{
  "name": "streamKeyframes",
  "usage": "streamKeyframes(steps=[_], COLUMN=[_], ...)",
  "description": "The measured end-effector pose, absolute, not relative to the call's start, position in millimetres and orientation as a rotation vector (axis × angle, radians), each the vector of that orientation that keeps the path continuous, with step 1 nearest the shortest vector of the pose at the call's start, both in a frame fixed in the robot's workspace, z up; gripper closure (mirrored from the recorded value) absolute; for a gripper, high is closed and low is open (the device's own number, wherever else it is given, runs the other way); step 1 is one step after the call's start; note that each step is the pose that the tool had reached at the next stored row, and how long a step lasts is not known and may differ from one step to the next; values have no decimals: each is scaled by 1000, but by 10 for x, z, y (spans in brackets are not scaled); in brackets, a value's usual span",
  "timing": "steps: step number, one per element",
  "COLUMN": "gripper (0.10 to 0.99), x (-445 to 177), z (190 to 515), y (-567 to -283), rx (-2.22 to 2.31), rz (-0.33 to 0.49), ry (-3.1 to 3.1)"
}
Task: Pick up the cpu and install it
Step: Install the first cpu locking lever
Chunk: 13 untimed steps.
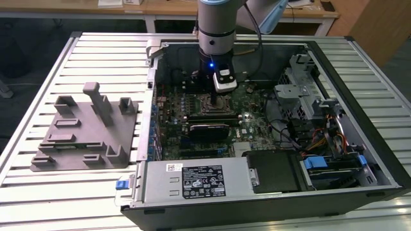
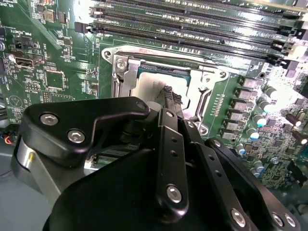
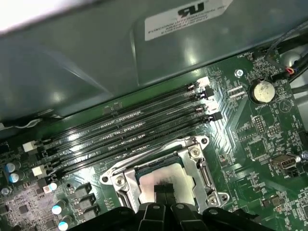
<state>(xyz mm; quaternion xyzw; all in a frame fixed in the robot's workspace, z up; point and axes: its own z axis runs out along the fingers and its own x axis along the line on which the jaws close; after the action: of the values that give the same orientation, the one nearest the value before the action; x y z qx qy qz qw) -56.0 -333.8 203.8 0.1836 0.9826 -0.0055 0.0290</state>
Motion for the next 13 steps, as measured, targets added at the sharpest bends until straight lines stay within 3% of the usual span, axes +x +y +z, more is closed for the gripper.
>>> streamKeyframes(steps=[13], gripper=[980], x=[-560], z=[2276], y=[-3338], rx=[559], rz=[-16], ry=[3032])
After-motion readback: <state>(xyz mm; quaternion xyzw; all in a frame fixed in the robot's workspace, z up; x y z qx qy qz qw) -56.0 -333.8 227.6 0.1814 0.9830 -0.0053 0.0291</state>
